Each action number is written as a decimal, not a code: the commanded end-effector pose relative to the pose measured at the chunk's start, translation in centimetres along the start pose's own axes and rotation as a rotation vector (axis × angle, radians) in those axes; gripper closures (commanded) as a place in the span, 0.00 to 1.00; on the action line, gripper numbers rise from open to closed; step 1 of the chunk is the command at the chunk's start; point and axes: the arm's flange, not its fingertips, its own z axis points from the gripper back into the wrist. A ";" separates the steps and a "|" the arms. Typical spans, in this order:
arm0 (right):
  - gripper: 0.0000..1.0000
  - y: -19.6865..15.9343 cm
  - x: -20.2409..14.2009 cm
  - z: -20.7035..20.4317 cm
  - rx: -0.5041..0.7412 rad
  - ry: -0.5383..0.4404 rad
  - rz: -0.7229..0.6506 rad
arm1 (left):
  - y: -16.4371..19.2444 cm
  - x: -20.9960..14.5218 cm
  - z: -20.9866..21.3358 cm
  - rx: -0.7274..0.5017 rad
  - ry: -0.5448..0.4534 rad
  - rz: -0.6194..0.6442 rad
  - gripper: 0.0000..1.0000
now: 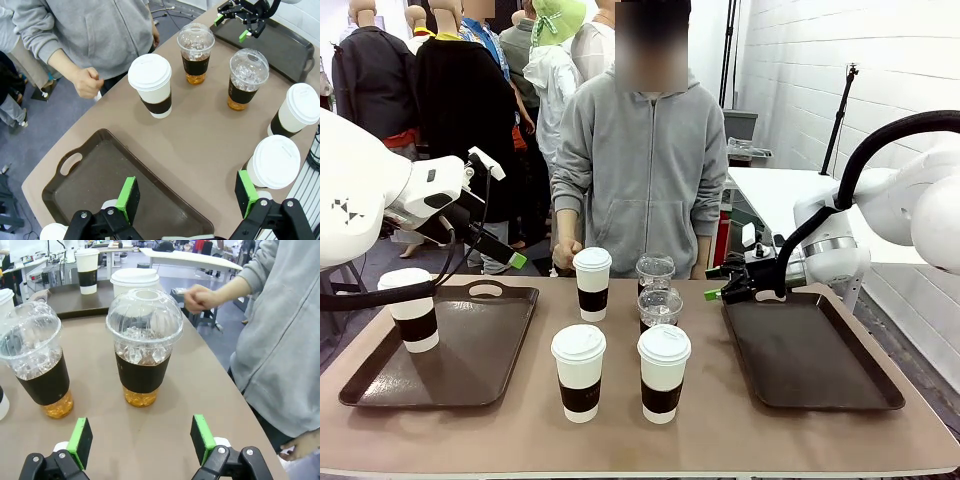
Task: Distribute the coffee onto the tray.
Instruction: Pick up one iced Americano and place it on the right Handle tray.
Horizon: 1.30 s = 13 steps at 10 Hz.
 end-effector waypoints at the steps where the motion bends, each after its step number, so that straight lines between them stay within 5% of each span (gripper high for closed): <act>1: 0.00 0.3 0.2 0.0 -0.009 0.012 0.001 | 0.2 -0.1 0.0 -0.005 -0.003 0.003 0.00; 13: 0.00 -3.0 -1.2 -6.3 0.045 -0.083 0.021 | 0.2 -0.1 0.0 -0.005 -0.003 0.003 0.00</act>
